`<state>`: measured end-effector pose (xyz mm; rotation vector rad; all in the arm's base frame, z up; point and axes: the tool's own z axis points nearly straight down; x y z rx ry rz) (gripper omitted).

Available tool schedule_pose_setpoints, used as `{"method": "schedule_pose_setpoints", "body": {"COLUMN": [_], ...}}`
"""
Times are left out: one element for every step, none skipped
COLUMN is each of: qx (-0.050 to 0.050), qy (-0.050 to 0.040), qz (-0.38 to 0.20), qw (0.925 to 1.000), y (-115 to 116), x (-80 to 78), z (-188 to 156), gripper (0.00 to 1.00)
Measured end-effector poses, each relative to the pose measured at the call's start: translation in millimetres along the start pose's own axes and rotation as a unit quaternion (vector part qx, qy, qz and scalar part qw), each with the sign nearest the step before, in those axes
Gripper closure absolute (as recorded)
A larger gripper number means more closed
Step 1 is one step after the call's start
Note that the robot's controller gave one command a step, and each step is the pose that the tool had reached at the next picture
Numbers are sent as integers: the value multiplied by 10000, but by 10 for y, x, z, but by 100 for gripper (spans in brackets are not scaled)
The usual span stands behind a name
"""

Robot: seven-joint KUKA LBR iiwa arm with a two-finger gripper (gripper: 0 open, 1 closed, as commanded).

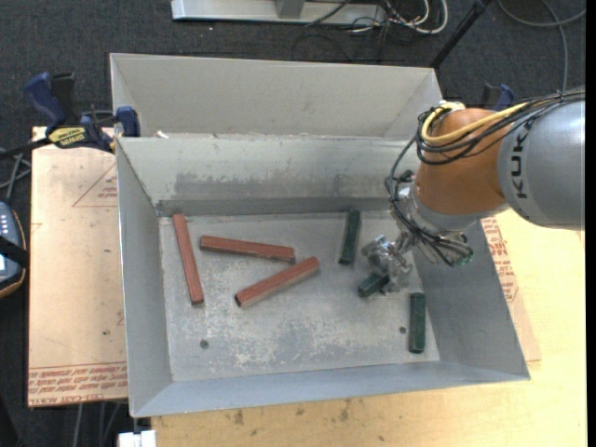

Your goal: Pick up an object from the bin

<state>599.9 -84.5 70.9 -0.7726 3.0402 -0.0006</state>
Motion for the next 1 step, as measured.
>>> {"method": "schedule_pose_setpoints", "body": {"qx": [22], "qy": [-30], "qz": [-223], "qw": [9997], "y": [-56], "x": [-173], "z": [-1732], "gripper": [100]}}
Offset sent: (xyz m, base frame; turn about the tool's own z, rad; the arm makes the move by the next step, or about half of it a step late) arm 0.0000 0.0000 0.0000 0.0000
